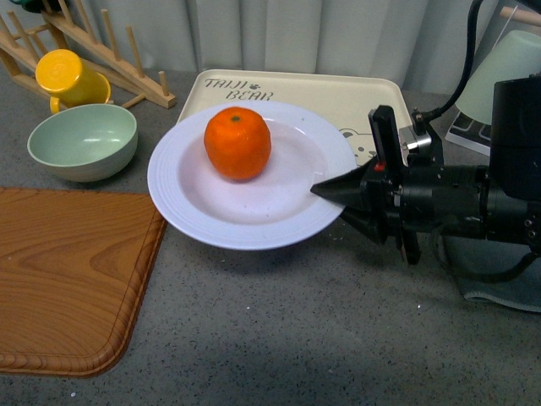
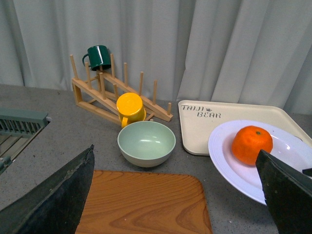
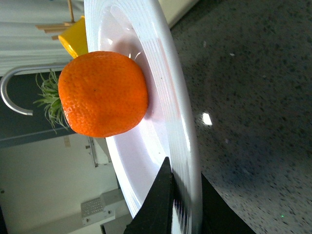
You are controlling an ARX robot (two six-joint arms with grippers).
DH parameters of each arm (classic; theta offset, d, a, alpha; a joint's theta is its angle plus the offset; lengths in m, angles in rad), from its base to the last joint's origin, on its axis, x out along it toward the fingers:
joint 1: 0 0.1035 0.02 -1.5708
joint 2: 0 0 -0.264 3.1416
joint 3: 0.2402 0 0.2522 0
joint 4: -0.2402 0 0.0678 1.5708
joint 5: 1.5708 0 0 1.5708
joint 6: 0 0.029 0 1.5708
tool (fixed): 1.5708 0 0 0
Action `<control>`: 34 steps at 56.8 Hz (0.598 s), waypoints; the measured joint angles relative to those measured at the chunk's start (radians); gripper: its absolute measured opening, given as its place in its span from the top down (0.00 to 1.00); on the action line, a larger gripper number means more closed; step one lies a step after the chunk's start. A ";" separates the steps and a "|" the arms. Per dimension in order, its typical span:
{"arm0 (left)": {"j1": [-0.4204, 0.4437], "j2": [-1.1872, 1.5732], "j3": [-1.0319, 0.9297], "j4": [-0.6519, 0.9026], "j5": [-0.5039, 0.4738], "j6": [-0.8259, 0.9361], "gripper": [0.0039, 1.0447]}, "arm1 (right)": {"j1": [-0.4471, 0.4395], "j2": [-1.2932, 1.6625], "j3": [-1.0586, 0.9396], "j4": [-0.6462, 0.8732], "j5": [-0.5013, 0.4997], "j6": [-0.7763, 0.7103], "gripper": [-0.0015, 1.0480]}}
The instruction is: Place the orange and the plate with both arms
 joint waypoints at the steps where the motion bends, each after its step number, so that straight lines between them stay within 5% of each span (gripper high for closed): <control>1: 0.000 0.000 0.000 0.000 0.000 0.000 0.06 | 0.003 0.001 0.008 0.003 0.007 0.010 0.97; 34: 0.000 0.000 0.000 0.000 0.000 0.000 0.06 | 0.103 0.166 0.370 -0.070 0.318 0.257 0.97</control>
